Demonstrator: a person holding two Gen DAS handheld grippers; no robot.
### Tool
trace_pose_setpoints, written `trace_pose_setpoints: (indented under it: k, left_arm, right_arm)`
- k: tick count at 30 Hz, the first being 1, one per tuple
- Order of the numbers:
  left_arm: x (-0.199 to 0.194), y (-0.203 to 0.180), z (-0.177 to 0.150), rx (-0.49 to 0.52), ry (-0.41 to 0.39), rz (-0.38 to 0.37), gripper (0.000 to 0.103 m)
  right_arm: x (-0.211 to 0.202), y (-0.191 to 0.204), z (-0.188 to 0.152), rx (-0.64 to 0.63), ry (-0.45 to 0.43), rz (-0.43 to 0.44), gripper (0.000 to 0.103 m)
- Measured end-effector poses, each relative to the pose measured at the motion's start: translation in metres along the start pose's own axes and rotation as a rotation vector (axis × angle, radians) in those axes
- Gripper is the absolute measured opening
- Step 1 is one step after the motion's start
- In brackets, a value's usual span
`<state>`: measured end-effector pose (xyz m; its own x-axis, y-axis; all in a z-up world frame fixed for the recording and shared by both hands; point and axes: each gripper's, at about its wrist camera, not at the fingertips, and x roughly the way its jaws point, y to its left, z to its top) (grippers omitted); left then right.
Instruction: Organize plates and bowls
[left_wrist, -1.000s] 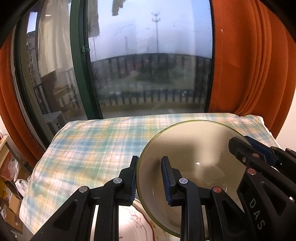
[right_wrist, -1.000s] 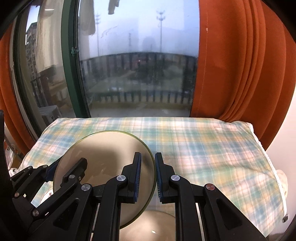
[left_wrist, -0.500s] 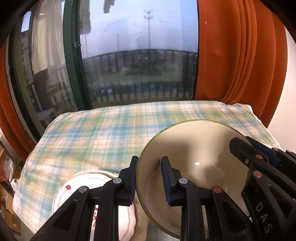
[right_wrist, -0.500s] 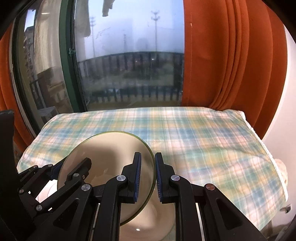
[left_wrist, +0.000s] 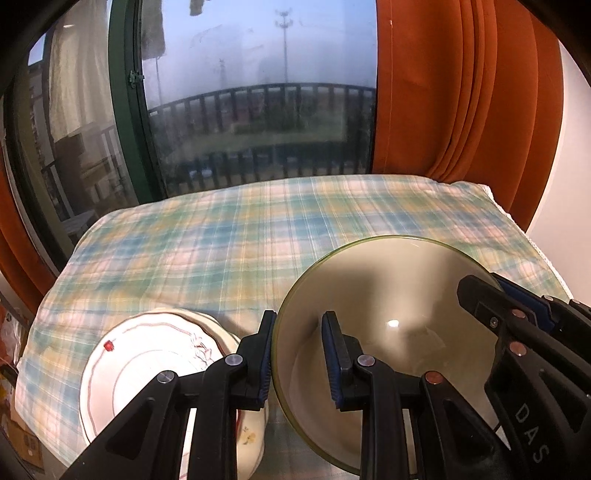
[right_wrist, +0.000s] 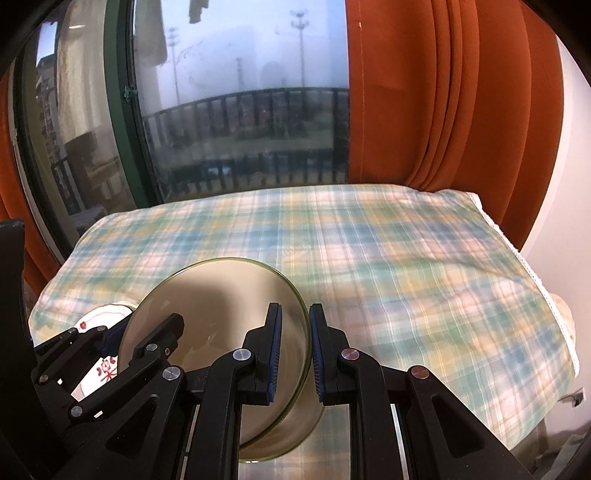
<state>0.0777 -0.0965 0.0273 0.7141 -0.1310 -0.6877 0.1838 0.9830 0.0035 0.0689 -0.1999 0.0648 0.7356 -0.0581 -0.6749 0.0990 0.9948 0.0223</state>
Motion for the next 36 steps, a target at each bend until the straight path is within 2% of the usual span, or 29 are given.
trace_pose_setpoints:
  k: [13, 21, 23, 26, 29, 31, 33, 36]
  left_arm:
    - [0.027, -0.006, -0.017, 0.011, 0.058, -0.009, 0.023]
    - [0.026, -0.009, -0.022, 0.05, 0.006, -0.002, 0.023]
    - [0.023, -0.008, -0.023, 0.064, -0.013, -0.025, 0.027]
    - [0.024, -0.006, -0.027, 0.086, -0.002, -0.052, 0.035]
    - [0.026, -0.002, -0.03, 0.082, 0.014, -0.074, 0.043]
    - [0.026, 0.002, -0.03, 0.073, 0.015, -0.095, 0.053]
    - [0.024, 0.006, -0.03, 0.076, 0.0, -0.112, 0.065]
    - [0.022, 0.01, -0.03, 0.076, -0.01, -0.13, 0.072]
  right_arm:
    - [0.022, -0.007, -0.022, 0.018, 0.06, -0.013, 0.018]
    - [0.026, -0.009, -0.028, 0.014, 0.054, -0.024, 0.018]
    - [0.025, -0.008, -0.03, 0.002, 0.052, -0.027, 0.021]
    - [0.023, -0.006, -0.033, -0.01, 0.044, -0.029, 0.023]
    - [0.024, -0.004, -0.037, -0.013, 0.056, -0.018, 0.042]
    - [0.025, -0.004, -0.039, -0.007, 0.056, -0.003, 0.057]
    - [0.024, -0.004, -0.039, 0.002, 0.047, 0.0, 0.066]
    - [0.022, -0.004, -0.039, 0.003, 0.044, 0.007, 0.067]
